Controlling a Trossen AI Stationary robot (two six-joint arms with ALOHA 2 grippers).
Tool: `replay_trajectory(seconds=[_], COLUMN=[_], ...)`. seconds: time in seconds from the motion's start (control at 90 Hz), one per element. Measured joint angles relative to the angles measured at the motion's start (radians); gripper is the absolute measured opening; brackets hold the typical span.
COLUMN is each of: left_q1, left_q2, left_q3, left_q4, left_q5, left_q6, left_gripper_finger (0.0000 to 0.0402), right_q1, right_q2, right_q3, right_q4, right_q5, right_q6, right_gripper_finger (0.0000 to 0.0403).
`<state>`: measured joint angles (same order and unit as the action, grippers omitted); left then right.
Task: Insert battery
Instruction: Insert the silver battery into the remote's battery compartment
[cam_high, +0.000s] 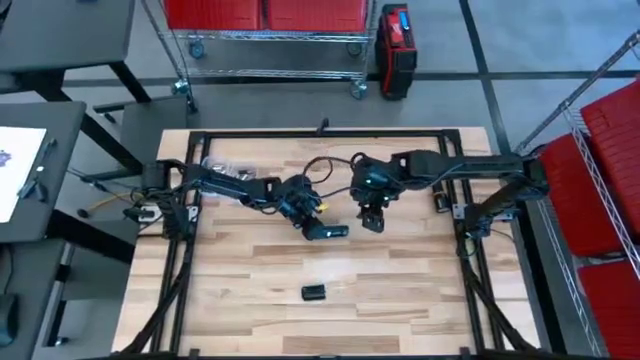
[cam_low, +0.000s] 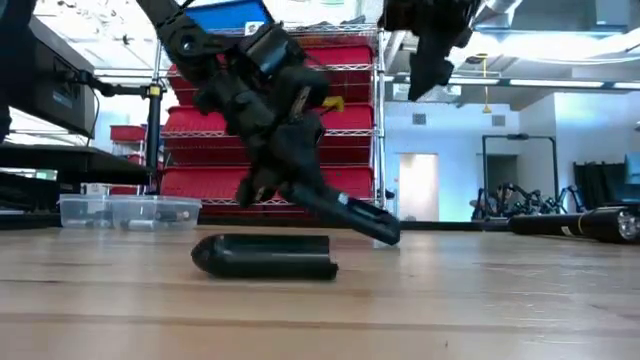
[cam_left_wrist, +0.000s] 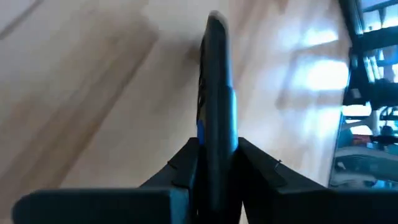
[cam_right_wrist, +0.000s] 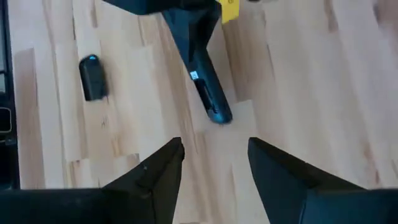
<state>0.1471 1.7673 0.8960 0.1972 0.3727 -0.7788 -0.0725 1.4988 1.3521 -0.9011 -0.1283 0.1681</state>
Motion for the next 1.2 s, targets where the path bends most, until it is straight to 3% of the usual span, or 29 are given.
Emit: replay_trajectory(seconds=[0.089, 0.289, 0.433, 0.689, 1.0, 1.2], left_q1=[0.004, 0.006, 0.025, 0.054, 0.014, -0.05], left_q2=[-0.001, 0.003, 0.002, -0.033, -0.217, -0.338], left_q3=[-0.025, -0.033, -0.032, -0.029, -0.029, -0.028], left_q4=[-0.005, -0.047, -0.053, -0.063, -0.188, -0.24], left_q5=[-0.01, -0.104, -0.115, -0.205, -0.495, -0.523], left_q6=[-0.001, 0.015, 0.033, 0.088, 0.226, 0.239], left_gripper_finger=[0.0069, 0.0166, 0.0205, 0.0208, 0.0208, 0.0208], right_q1=[0.015, 0.021, 0.011, 0.004, -0.07, -0.133], right_q2=[-0.003, -0.004, -0.004, -0.004, 0.027, 0.127], right_q3=[0.0, 0.0, 0.0, 0.0, -0.002, -0.091], right_q4=[0.015, 0.02, 0.019, 0.052, 0.161, 0.398], right_q5=[0.003, 0.004, 0.006, 0.024, 0.028, 0.027], right_q6=[0.0, -0.016, -0.044, -0.143, -0.153, -0.076], right_gripper_finger=[0.0173, 0.0173, 0.0173, 0.0173, 0.0165, 0.0157])
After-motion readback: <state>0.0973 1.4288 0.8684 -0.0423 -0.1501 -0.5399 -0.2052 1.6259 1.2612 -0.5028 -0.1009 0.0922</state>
